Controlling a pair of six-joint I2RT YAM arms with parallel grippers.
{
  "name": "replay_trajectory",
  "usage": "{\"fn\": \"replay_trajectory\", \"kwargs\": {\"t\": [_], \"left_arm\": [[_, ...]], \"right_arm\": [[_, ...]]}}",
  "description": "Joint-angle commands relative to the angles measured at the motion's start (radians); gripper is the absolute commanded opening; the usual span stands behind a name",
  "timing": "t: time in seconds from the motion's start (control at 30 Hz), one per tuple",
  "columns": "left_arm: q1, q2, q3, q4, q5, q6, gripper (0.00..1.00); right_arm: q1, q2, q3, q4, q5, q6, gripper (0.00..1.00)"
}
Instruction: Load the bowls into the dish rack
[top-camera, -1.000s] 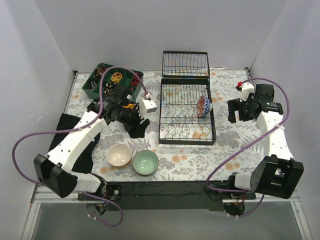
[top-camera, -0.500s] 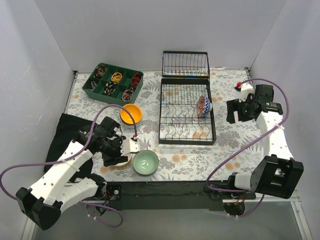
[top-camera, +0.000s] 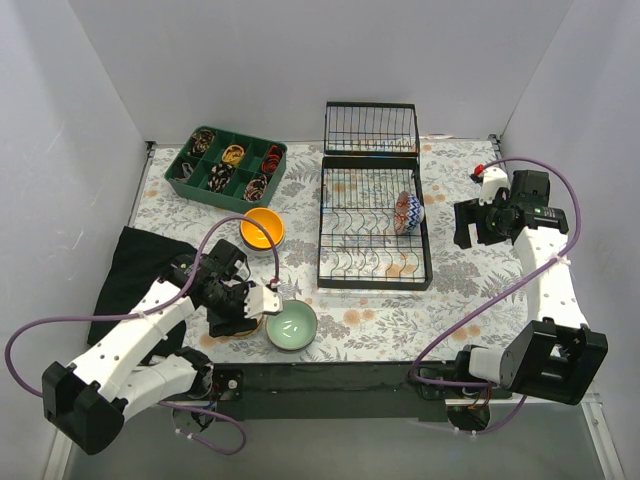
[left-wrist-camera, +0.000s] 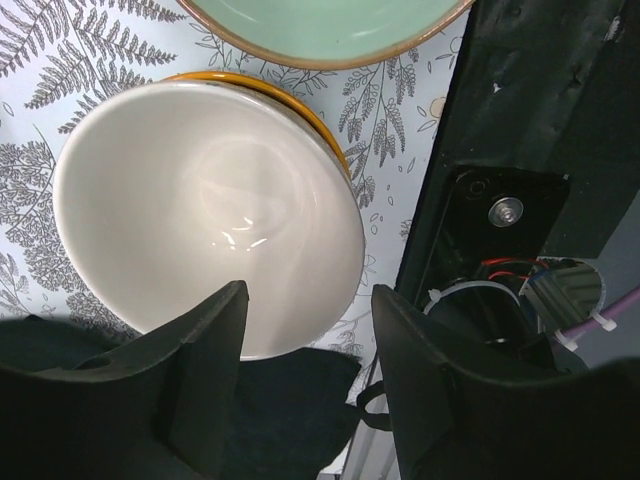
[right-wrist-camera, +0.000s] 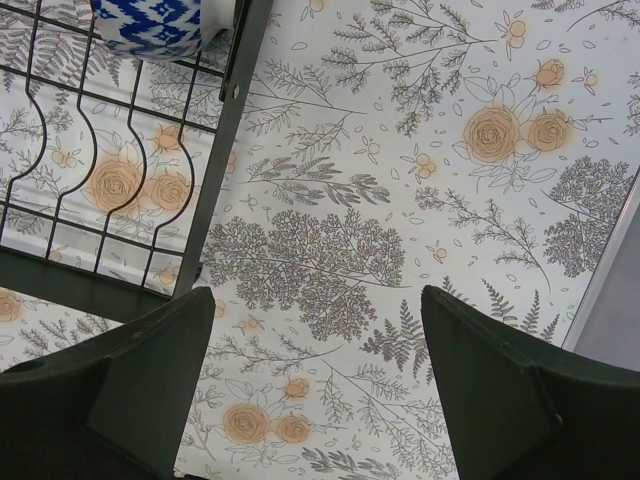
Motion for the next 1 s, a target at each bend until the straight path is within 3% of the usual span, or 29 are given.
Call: {"fn": "replay_trajectory", "kwargs": {"t": [0.0, 0.33, 0.47, 0.73, 0.97], "left_arm": [[-0.007, -0.005, -0.03, 0.052, 0.008, 0.041, 0.51], [-0.013, -0.007, -0.08, 0.128, -0.009, 0.073, 0.46], [-0.016, 0.016, -0.076, 0.151, -0.006, 0.068, 0.37], [-0.019, 0.023, 0.022, 0.073, 0.06, 0.093, 0.0], [-0.019, 0.015, 0.177, -0.037, 0.094, 0.087, 0.0]], "right_arm": [[-0.006, -0.023, 0.013, -0.005, -0.007, -0.013, 0.92], [-0.006, -0.023, 0.002, 0.0, -0.004, -0.013, 0.92], [-0.006, -0.021, 0.0, 0.0, -0.005, -0.01, 0.92], [-0.006, -0.021, -0.007, 0.003, -0.001, -0.01, 0.91], [-0.006, -0.015, -0.007, 0.006, -0.002, -0.008, 0.91]]}}
